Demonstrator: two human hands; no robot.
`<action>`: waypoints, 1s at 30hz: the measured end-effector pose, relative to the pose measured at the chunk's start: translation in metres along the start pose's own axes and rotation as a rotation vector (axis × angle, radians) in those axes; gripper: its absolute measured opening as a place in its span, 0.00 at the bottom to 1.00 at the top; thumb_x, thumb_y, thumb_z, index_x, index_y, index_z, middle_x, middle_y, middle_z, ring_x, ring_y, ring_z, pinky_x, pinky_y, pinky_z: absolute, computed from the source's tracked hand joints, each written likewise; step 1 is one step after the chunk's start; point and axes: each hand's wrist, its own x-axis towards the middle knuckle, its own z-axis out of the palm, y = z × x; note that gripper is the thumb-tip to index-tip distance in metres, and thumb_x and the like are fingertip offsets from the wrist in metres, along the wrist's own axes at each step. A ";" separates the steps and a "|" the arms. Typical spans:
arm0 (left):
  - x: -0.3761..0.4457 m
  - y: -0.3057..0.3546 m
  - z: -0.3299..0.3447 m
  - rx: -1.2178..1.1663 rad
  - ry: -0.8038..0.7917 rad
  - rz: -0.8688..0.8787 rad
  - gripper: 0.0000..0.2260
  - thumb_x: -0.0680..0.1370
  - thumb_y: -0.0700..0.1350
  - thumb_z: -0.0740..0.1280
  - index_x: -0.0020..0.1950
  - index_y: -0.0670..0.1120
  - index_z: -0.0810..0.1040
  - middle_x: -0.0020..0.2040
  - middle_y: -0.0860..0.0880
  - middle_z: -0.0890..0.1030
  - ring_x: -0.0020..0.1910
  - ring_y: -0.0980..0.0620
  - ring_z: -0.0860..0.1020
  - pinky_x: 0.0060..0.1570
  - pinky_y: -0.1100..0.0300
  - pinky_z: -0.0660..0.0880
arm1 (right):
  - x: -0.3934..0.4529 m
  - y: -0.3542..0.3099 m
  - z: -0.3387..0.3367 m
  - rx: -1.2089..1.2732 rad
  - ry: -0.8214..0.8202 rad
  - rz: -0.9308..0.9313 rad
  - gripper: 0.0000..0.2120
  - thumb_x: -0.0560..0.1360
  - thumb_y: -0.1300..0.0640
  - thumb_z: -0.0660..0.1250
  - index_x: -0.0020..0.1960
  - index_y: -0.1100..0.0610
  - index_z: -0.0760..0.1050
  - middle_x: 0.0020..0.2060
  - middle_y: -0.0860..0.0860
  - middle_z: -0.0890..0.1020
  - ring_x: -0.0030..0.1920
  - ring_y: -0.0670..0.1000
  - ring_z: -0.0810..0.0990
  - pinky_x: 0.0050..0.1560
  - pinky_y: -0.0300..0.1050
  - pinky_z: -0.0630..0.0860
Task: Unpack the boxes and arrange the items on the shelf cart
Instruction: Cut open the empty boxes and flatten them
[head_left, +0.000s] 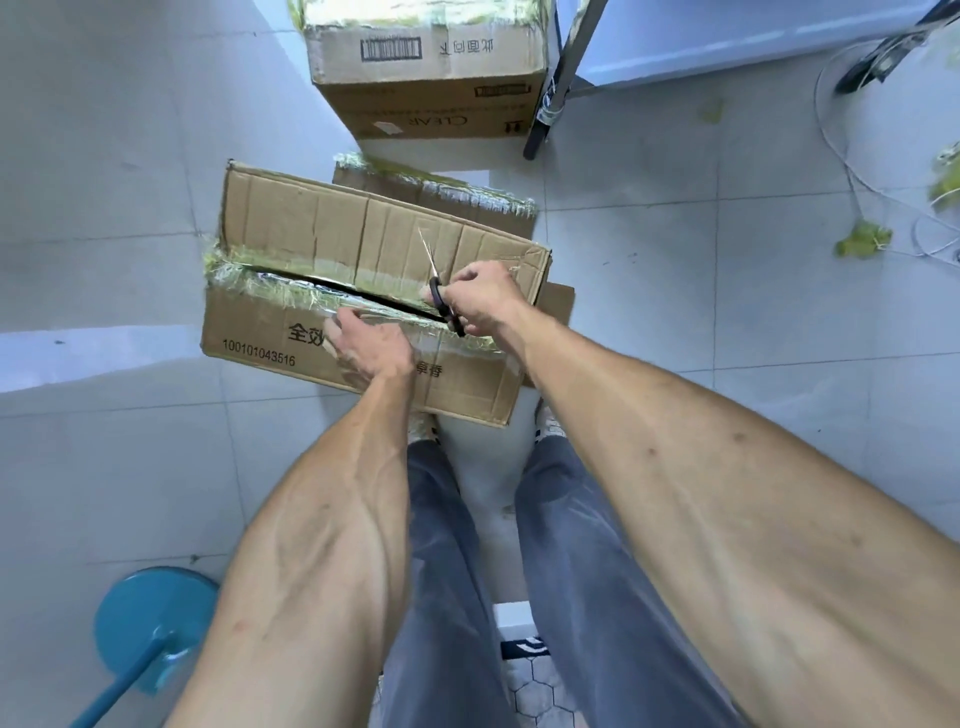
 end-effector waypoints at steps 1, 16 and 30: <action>0.007 -0.004 -0.004 0.030 -0.003 -0.039 0.20 0.74 0.38 0.63 0.66 0.44 0.70 0.69 0.43 0.69 0.67 0.44 0.67 0.58 0.50 0.68 | 0.001 -0.002 0.005 -0.001 -0.025 0.004 0.12 0.67 0.54 0.78 0.37 0.53 0.75 0.37 0.55 0.82 0.37 0.53 0.77 0.38 0.49 0.77; 0.148 0.010 -0.033 -0.036 -0.247 -0.582 0.63 0.65 0.72 0.70 0.78 0.41 0.33 0.73 0.22 0.49 0.75 0.25 0.52 0.68 0.33 0.60 | 0.060 -0.065 0.145 -0.082 0.051 -0.100 0.07 0.67 0.57 0.77 0.43 0.58 0.82 0.36 0.53 0.84 0.31 0.48 0.81 0.32 0.40 0.77; 0.115 -0.030 -0.033 -0.346 -0.111 -0.561 0.49 0.68 0.54 0.70 0.81 0.51 0.44 0.79 0.33 0.45 0.79 0.40 0.46 0.77 0.50 0.46 | 0.080 -0.124 0.170 -0.320 -0.371 -0.094 0.08 0.68 0.58 0.77 0.43 0.63 0.85 0.28 0.52 0.82 0.24 0.46 0.75 0.21 0.33 0.65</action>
